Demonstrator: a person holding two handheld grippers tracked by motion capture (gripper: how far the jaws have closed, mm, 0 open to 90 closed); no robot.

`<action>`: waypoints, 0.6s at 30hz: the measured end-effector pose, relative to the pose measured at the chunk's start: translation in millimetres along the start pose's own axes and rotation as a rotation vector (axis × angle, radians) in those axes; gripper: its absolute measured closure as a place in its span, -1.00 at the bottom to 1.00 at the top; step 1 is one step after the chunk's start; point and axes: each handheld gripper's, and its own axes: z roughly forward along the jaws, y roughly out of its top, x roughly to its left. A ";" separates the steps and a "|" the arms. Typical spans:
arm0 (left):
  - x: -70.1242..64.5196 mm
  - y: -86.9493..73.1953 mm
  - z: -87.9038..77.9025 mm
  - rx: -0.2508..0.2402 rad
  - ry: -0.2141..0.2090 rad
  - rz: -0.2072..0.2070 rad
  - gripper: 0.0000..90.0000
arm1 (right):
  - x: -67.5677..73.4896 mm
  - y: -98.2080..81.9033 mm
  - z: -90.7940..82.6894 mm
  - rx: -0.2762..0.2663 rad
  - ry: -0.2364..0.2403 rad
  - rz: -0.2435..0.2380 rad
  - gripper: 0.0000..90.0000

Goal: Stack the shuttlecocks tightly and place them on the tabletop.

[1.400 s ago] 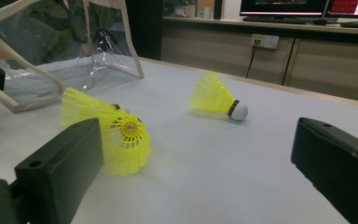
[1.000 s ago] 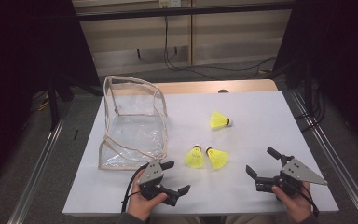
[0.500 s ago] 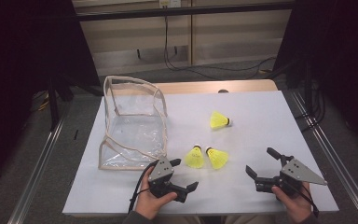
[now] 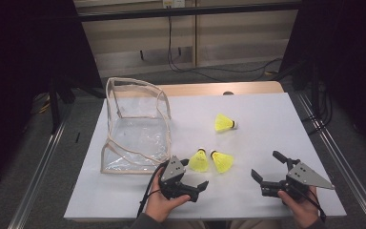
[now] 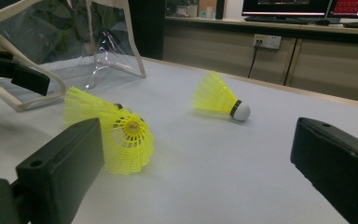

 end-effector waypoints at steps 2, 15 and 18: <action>0.5 0.4 1.9 0.009 0.018 -0.009 -0.94 | 0.2 0.0 0.0 0.000 0.001 0.000 -0.96; -0.8 2.6 10.9 0.019 0.045 -0.040 -0.92 | 0.6 0.2 -0.3 0.000 0.000 0.002 -0.95; -4.3 3.5 11.0 0.028 0.035 -0.021 -0.89 | 0.2 0.3 -0.3 -0.004 -0.002 -0.001 -0.95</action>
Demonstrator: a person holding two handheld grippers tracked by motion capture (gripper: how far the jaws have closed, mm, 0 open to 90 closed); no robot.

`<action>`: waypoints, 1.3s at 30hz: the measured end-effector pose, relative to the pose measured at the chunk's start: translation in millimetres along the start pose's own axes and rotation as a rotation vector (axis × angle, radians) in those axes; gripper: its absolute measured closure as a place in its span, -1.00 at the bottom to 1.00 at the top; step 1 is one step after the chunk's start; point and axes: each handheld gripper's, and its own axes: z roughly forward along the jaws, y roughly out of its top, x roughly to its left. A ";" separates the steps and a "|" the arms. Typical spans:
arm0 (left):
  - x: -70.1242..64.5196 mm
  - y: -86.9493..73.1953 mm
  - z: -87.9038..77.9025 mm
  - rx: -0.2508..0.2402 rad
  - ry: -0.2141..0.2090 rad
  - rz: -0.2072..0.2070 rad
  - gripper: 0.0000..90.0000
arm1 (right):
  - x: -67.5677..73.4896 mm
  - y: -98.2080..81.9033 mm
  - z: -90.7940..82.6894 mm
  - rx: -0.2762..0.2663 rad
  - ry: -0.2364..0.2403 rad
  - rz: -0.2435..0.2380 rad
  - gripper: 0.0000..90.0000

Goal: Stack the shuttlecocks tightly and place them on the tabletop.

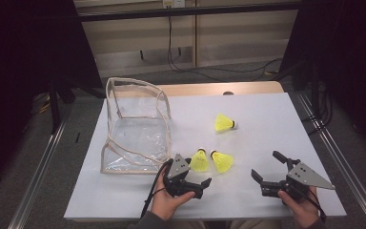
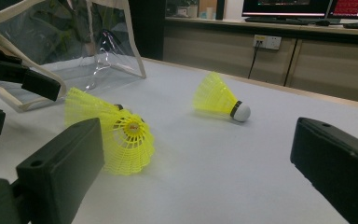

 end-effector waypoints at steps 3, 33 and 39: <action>-3.1 1.8 0.8 0.001 -0.009 -0.001 -0.87 | -0.3 -0.1 -0.3 0.000 0.001 0.001 -0.95; 3.0 13.6 28.6 0.037 0.144 -0.131 -0.77 | -1.5 -0.2 -1.7 -0.001 -0.004 0.012 -0.95; 3.2 19.9 33.7 0.038 0.225 -0.130 -0.43 | -1.5 0.0 -2.1 -0.003 -0.004 0.010 -0.95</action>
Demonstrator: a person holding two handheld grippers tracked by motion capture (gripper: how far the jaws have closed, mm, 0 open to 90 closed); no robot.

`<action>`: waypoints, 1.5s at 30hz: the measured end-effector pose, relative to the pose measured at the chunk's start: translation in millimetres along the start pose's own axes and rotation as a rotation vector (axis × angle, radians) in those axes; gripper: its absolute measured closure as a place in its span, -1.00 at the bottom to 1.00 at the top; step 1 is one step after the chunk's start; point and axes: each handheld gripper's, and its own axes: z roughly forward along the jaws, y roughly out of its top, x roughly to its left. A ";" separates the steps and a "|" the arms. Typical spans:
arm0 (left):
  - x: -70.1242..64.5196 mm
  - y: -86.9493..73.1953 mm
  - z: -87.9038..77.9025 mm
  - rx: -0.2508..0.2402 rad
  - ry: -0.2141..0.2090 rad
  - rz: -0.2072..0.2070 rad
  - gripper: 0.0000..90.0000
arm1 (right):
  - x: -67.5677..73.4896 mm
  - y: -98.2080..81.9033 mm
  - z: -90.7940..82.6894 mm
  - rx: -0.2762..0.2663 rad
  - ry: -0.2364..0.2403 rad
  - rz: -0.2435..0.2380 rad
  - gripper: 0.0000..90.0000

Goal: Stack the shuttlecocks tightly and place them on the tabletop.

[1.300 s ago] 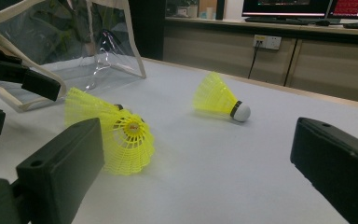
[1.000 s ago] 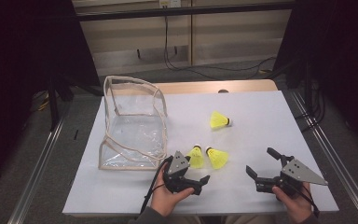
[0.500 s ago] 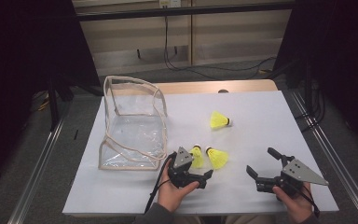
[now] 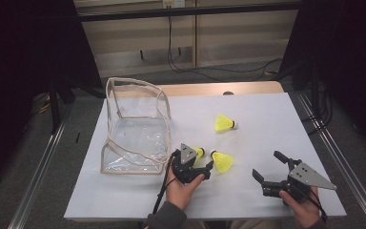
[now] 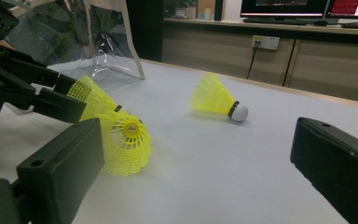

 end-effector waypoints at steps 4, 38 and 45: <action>-1.6 1.1 3.6 -0.005 0.040 0.010 -0.11 | -0.1 -0.1 -0.2 -0.001 0.001 0.000 -0.95; -3.6 60.2 8.7 -0.050 0.049 -0.004 0.97 | -0.6 0.7 -2.1 -0.003 0.000 0.001 -0.95; 4.0 70.9 18.6 -0.020 0.066 -0.018 0.97 | -0.8 0.7 -2.1 -0.003 0.001 0.001 -0.95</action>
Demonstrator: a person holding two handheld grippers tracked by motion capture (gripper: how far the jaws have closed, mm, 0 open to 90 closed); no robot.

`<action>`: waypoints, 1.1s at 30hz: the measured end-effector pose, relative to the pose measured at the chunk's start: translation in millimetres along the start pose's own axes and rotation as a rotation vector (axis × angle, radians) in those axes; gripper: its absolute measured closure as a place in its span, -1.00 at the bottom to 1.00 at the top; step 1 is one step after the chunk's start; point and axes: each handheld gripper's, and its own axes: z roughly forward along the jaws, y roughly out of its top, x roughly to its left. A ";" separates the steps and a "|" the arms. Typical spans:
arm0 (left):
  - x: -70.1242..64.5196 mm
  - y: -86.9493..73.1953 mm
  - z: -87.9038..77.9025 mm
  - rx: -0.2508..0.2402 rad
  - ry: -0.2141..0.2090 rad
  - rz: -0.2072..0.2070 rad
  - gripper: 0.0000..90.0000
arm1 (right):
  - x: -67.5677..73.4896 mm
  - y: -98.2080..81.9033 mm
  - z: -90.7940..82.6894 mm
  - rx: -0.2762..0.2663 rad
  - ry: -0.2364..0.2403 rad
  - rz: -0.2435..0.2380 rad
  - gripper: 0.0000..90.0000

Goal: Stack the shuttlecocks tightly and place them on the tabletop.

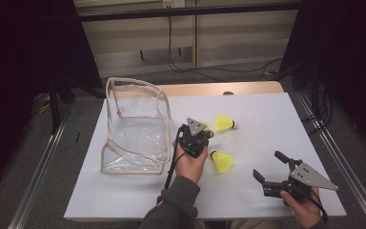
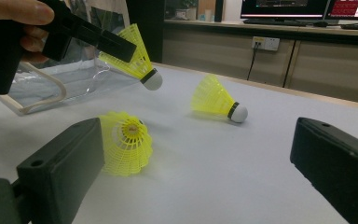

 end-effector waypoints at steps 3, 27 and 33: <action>1.7 1.3 4.8 0.011 0.008 -0.012 0.97 | -0.2 -0.2 0.2 0.000 0.000 -0.001 -0.95; 15.6 1.1 26.0 0.064 0.088 -0.053 0.96 | 0.1 0.1 0.1 -0.003 0.007 0.002 -0.95; 20.1 -0.4 29.1 0.073 0.105 -0.055 0.96 | 0.4 0.0 0.3 -0.002 0.007 0.003 -0.95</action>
